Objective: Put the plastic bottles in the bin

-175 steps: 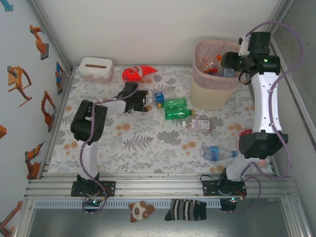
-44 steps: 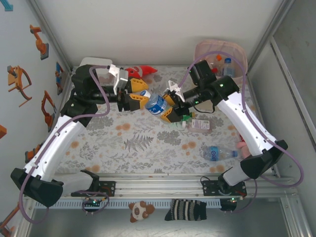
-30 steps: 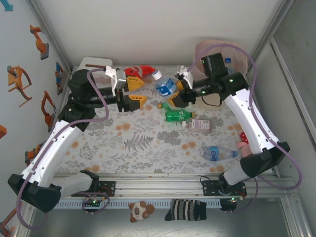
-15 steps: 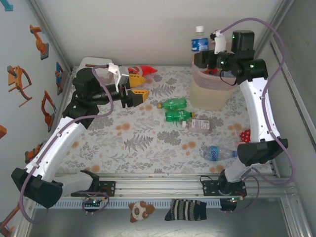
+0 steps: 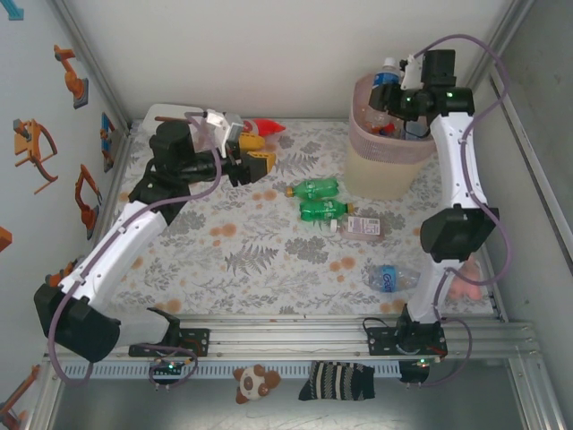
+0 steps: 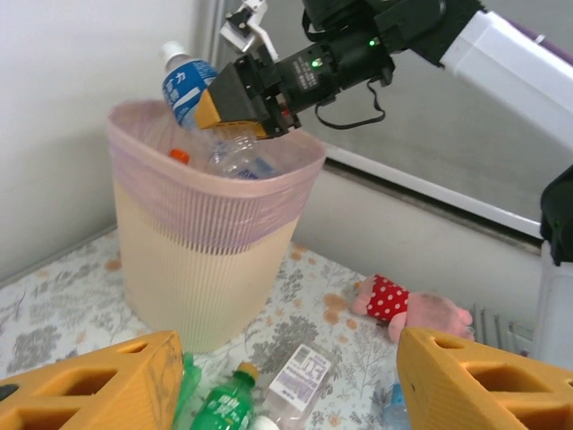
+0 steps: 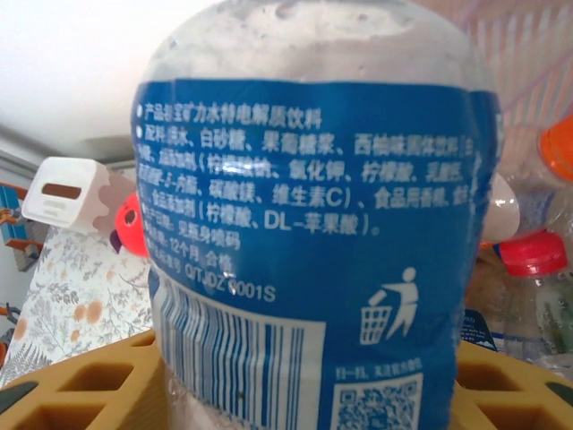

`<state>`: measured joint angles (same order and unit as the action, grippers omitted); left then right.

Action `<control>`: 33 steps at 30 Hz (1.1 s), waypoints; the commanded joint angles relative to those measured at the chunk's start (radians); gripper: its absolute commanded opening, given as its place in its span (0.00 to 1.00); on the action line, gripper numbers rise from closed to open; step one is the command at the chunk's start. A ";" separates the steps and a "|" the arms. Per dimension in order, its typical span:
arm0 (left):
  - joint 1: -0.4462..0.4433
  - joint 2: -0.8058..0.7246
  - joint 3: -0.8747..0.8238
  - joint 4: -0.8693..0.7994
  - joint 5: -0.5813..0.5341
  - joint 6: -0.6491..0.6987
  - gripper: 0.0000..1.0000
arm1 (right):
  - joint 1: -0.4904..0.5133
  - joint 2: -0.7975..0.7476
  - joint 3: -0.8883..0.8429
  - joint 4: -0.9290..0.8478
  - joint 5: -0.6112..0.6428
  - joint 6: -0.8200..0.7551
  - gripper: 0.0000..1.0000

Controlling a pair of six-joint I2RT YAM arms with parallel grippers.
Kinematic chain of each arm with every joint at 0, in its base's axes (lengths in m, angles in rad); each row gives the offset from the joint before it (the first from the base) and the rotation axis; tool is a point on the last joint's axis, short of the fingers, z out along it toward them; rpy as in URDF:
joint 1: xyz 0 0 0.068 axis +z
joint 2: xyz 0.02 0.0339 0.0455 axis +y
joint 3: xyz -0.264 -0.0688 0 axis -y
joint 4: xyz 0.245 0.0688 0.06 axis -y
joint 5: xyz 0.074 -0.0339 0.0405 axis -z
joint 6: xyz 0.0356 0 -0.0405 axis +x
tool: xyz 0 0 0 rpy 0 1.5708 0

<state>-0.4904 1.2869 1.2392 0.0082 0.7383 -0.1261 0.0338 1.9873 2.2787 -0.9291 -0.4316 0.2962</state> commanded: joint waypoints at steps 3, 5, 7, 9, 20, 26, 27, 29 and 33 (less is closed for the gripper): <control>0.007 0.045 0.024 -0.070 -0.148 -0.091 0.63 | -0.007 0.065 0.038 -0.069 -0.081 0.016 0.54; 0.027 0.080 0.035 -0.112 -0.189 -0.153 0.62 | -0.007 0.091 0.038 -0.086 -0.102 0.009 0.53; 0.054 0.111 0.033 -0.129 -0.216 -0.227 0.61 | -0.007 0.115 0.039 -0.107 -0.124 -0.003 0.54; 0.086 0.143 0.020 -0.128 -0.216 -0.323 0.61 | -0.007 0.136 0.041 -0.131 -0.140 -0.018 0.54; 0.137 0.228 0.028 -0.178 -0.286 -0.484 0.60 | -0.008 0.183 0.061 -0.233 -0.090 -0.083 0.72; 0.136 0.263 0.046 -0.205 -0.284 -0.515 0.61 | -0.008 0.128 0.074 -0.211 -0.054 -0.072 0.82; 0.134 0.268 0.046 -0.207 -0.284 -0.524 0.60 | -0.006 0.117 0.074 -0.208 -0.048 -0.063 0.83; 0.127 0.277 0.044 -0.200 -0.284 -0.546 0.60 | -0.007 0.098 0.081 -0.207 -0.045 -0.051 0.84; 0.120 0.307 0.048 -0.190 -0.271 -0.592 0.60 | -0.007 0.058 0.085 -0.200 -0.044 -0.039 0.85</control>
<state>-0.3614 1.5768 1.2587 -0.1749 0.4572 -0.6674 0.0338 2.1212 2.3203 -1.1217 -0.4881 0.2401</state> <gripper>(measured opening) 0.603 0.846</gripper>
